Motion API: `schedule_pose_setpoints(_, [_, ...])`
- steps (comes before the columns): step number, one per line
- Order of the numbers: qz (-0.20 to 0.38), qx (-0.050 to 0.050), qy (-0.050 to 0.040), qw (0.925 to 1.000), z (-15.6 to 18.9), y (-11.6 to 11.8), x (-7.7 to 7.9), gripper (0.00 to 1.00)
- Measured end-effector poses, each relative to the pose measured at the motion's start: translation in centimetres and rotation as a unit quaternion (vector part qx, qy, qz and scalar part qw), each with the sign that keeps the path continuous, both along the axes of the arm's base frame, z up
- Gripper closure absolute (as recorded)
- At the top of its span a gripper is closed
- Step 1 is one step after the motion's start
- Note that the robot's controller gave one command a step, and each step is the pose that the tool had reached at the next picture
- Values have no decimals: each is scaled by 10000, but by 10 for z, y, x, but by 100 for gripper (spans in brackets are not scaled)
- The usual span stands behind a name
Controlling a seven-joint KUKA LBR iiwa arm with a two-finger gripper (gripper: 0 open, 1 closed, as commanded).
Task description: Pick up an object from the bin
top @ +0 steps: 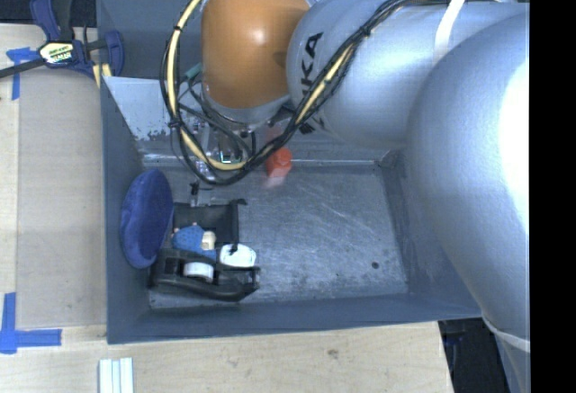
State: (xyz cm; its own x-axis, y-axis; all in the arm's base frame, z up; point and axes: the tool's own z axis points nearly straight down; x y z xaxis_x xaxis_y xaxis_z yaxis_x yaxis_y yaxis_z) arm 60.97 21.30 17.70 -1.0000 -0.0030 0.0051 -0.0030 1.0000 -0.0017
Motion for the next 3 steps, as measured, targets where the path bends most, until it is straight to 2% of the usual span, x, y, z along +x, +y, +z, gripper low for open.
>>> schedule_pose_setpoints(1, [186, -5, 5, 9998, -68, -27, -26, 0])
schedule_pose_setpoints(2, [6, 5, -19, 10000, -108, -62, -52, 0])
schedule_pose_setpoints(3, [13, 17, -59, 10000, -105, -61, -49, 100])
